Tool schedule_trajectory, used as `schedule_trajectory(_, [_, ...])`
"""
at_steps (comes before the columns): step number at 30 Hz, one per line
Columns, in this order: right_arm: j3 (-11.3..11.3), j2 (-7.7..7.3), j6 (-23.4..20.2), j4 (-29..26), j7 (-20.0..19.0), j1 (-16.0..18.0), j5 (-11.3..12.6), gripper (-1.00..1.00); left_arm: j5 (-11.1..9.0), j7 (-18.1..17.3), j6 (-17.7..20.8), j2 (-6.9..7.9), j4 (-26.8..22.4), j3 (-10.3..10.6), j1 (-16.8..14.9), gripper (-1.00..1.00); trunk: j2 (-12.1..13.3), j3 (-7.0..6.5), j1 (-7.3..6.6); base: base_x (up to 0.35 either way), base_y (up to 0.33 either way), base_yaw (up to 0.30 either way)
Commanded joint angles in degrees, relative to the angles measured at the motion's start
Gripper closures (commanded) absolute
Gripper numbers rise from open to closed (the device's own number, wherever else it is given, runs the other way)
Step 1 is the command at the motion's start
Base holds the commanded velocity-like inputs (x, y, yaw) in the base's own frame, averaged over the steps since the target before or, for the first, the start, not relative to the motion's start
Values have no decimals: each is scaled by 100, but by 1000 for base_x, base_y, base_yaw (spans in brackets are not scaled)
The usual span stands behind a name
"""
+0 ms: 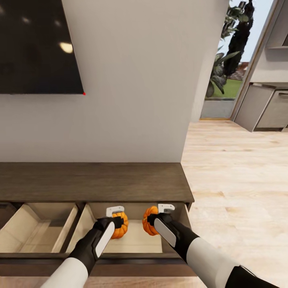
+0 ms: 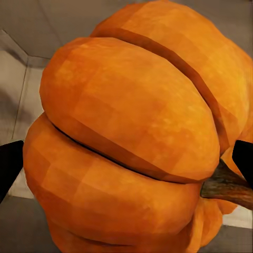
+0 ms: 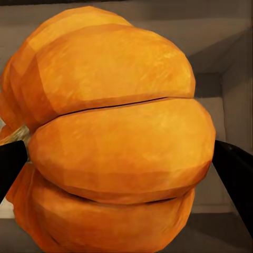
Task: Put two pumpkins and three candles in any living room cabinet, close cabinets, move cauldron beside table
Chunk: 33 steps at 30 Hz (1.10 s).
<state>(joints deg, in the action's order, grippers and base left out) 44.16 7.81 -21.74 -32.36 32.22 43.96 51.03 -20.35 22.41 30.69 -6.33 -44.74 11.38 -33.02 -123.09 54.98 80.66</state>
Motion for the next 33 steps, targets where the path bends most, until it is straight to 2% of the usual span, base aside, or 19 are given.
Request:
schedule_trajectory(1, [29,2,-13,-8,39,7,-8,100,-35,123,-70,2,-4,82,-3,100,-44,24,22,0,0,0])
schedule_trajectory(4, [24,7,-14,-8,39,8,-76,100,-12,487,-216,-4,-1,177,-3,100,-164,78,87,0,0,0])
schedule_trajectory(8, [23,9,-14,-7,39,8,-91,100,-19,645,-250,-14,0,198,-3,100,-325,149,175,0,0,0])
schedule_trajectory(18, [23,10,-2,-7,39,5,-94,100,9,681,-301,-26,0,207,-3,100,-726,329,395,0,0,0])
schedule_trajectory(27, [23,10,209,-2,39,8,-102,100,1,686,-384,-26,0,207,2,100,-1087,491,593,0,0,0])
schedule_trajectory(33, [23,12,223,-7,39,8,-102,100,-9,686,-381,-19,0,202,5,100,-1087,491,593,0,0,0])
